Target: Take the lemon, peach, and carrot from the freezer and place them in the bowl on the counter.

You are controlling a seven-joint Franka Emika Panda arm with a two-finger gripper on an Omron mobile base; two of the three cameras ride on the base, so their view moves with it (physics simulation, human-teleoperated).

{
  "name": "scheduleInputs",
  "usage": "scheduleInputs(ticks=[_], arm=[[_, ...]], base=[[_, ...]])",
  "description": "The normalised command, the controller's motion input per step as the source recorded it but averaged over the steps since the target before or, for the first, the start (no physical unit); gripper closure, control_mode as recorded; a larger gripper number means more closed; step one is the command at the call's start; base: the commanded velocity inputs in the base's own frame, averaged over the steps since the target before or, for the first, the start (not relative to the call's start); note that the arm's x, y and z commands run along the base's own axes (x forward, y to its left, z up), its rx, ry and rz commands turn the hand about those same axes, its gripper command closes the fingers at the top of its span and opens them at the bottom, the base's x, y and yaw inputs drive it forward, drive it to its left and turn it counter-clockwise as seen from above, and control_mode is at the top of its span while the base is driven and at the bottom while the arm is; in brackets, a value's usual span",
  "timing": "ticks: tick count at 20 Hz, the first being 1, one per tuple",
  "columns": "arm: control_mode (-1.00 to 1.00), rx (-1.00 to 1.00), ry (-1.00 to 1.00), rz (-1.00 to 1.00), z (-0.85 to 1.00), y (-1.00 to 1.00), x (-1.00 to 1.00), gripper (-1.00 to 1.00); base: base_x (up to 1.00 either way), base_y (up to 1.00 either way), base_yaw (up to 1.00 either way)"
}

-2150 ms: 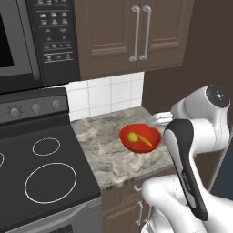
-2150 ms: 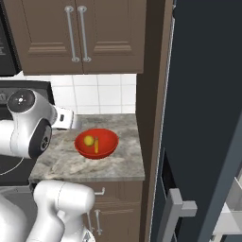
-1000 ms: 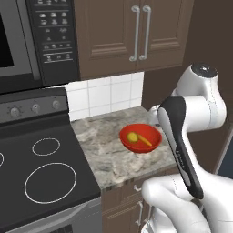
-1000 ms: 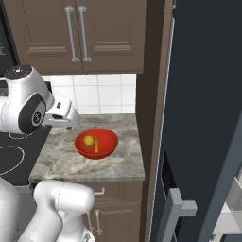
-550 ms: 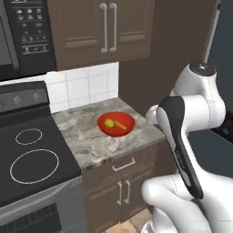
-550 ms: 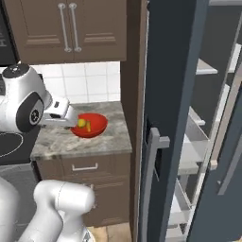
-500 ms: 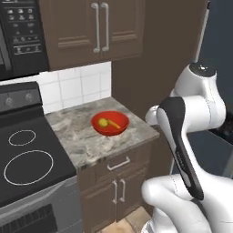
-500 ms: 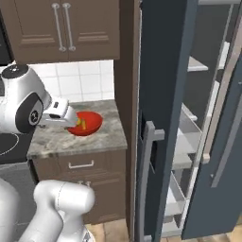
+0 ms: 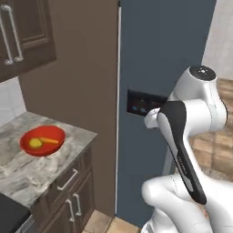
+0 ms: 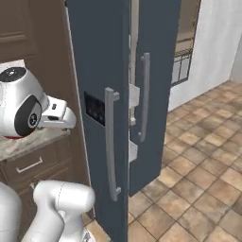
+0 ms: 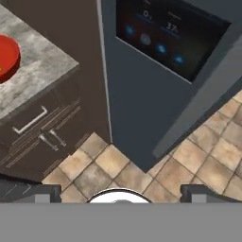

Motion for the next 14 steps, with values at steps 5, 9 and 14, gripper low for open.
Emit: scheduleInputs(ticks=[5,9,14], arm=[[1.0,0.0,0.0,0.0,0.0,0.0,0.0,-1.0],[1.0,0.0,0.0,0.0,0.0,0.0,0.0,-1.0],[1.0,0.0,0.0,0.0,0.0,0.0,0.0,-1.0]], base=[[-0.74,0.12,-0.87],[-0.72,0.05,-0.85],[-0.55,-0.07,-0.75]])
